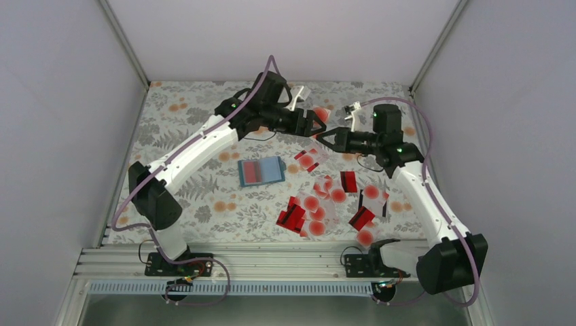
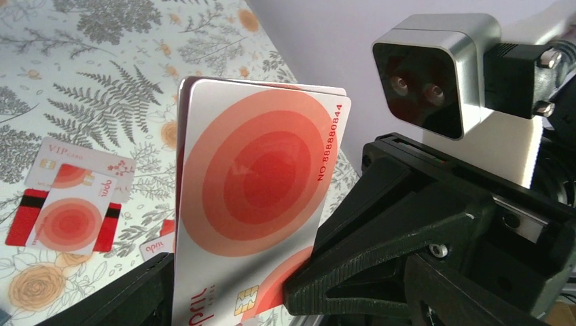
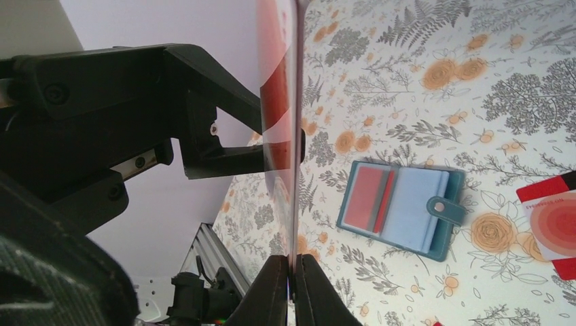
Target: Put the credit cards into the card holder
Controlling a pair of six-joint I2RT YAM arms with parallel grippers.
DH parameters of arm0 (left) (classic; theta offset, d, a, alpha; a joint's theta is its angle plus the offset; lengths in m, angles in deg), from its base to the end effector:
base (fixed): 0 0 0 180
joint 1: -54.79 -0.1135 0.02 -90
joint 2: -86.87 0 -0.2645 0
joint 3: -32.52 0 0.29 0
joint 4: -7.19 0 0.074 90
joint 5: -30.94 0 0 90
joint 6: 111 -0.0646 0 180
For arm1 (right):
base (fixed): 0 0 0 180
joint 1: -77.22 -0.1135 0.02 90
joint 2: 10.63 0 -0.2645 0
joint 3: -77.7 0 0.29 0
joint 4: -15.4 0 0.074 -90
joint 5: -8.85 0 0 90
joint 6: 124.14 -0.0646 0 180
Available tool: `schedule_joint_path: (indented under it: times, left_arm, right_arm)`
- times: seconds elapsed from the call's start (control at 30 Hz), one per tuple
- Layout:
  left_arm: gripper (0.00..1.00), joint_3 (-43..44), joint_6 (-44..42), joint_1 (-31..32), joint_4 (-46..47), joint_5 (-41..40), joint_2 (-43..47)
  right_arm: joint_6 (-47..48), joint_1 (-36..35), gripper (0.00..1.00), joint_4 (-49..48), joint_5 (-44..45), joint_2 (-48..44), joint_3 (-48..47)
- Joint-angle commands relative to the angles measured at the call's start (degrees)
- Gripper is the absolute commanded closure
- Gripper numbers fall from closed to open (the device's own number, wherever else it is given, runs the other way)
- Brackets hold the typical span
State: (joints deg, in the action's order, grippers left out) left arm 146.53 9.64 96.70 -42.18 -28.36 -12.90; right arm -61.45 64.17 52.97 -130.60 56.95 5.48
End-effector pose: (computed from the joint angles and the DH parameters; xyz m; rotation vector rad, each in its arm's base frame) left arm 0.3143 -0.3264 0.3710 0.5684 2.3235 -1.2514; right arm 0.2866 0.1168 0.3184 -0.2659 2.1890 1.3258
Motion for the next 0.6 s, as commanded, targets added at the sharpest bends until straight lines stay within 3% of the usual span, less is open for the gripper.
schedule_joint_path:
  times: [0.0, 0.2, 0.57]
  left_arm:
    - [0.18, 2.65, 0.17, 1.22, -2.64, 0.37, -0.55]
    - [0.22, 2.59, 0.40, 1.55, -2.25, 0.55, -0.30]
    - [0.54, 1.96, 0.57, 1.61, -1.12, 1.14, 0.27]
  right_arm:
    - [0.93, -0.39, 0.96, 1.43, 3.84, 1.28, -1.49]
    - [0.85, -0.79, 0.96, 1.48, 4.14, 2.03, -1.52]
    - [0.77, -0.85, 0.96, 1.50, 3.62, 2.55, -1.69]
